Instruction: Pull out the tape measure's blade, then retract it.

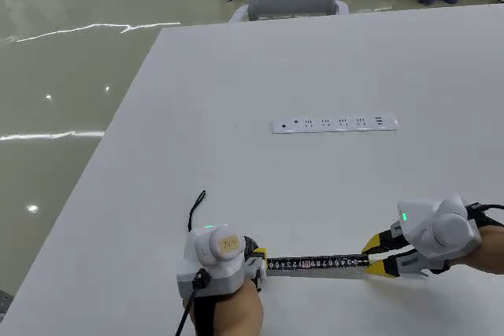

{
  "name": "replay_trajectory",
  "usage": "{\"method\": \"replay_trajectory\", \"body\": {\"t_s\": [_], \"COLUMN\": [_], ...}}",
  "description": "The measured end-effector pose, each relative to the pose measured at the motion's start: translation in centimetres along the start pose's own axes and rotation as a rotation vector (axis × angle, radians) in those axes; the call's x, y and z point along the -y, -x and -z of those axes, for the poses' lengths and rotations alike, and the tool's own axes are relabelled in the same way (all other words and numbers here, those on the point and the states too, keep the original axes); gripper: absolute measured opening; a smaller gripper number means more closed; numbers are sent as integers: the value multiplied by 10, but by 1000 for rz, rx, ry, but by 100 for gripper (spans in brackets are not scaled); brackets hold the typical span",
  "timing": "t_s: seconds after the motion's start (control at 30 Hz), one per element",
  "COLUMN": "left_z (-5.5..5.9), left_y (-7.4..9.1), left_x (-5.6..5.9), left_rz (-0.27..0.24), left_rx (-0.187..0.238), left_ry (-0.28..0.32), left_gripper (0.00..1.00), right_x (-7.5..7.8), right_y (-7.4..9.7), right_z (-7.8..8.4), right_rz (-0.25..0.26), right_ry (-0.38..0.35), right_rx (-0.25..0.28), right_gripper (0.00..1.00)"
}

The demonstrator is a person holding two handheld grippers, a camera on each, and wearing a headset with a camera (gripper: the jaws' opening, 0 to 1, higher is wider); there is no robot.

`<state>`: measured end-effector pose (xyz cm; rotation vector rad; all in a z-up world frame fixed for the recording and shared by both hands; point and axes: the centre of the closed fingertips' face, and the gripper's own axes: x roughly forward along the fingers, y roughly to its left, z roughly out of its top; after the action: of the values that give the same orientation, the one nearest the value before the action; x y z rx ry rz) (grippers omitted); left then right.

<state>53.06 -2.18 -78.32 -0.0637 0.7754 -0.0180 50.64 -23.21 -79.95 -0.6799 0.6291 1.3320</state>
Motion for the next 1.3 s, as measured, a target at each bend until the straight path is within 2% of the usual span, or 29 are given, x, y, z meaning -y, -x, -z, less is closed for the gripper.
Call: {"method": "replay_trajectory", "body": {"t_s": [0.63, 1.3], "left_z": [0, 1], "left_y": [0, -1], "left_x": [0, 0], "left_rz": [-11, -20], "left_rx": [-6, -19], "left_ry": [-20, -14], "left_gripper": [55, 55], "right_x": [0, 0], "right_y": [-1, -1], "right_z": [-1, -3], "right_rz": [-1, -1], "right_ry": [4, 8], "right_rx": [1, 4], "right_gripper": [14, 14]}}
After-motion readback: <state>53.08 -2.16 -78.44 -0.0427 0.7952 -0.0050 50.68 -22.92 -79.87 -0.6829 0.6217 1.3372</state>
